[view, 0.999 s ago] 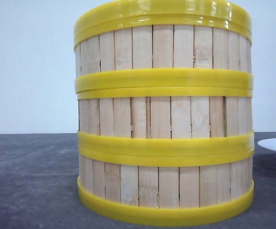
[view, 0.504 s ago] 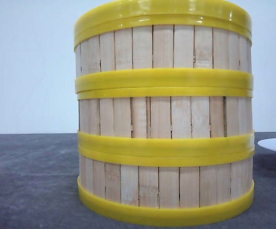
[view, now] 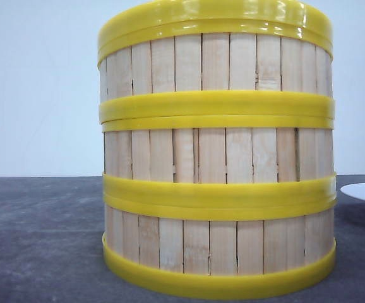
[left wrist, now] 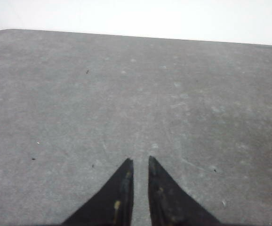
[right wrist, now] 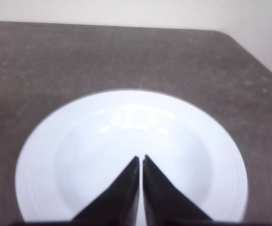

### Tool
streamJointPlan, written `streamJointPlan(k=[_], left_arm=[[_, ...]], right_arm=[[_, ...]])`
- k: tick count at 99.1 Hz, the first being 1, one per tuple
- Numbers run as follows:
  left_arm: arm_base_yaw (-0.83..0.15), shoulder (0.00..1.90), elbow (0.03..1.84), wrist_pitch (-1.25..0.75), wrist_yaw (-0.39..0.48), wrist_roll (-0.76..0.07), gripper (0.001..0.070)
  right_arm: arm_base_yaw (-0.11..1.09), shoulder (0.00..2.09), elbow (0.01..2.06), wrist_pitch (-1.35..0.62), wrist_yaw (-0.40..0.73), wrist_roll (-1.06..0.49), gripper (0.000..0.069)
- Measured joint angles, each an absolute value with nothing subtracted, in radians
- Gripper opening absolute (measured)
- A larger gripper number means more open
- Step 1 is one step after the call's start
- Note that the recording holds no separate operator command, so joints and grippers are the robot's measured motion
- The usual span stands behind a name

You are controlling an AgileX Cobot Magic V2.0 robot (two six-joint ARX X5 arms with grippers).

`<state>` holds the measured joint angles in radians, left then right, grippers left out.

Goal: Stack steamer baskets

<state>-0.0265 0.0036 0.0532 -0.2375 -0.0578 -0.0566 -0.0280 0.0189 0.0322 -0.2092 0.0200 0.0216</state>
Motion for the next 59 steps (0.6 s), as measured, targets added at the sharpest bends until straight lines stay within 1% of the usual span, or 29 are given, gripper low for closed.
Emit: streamJointPlan(k=[59], left_arm=[[-0.027,0.004,0.053,-0.237,-0.058,-0.057,0.0030]], right_arm=[[-0.028,0.004,0.023,-0.169,0.023,0.027,0.0007]])
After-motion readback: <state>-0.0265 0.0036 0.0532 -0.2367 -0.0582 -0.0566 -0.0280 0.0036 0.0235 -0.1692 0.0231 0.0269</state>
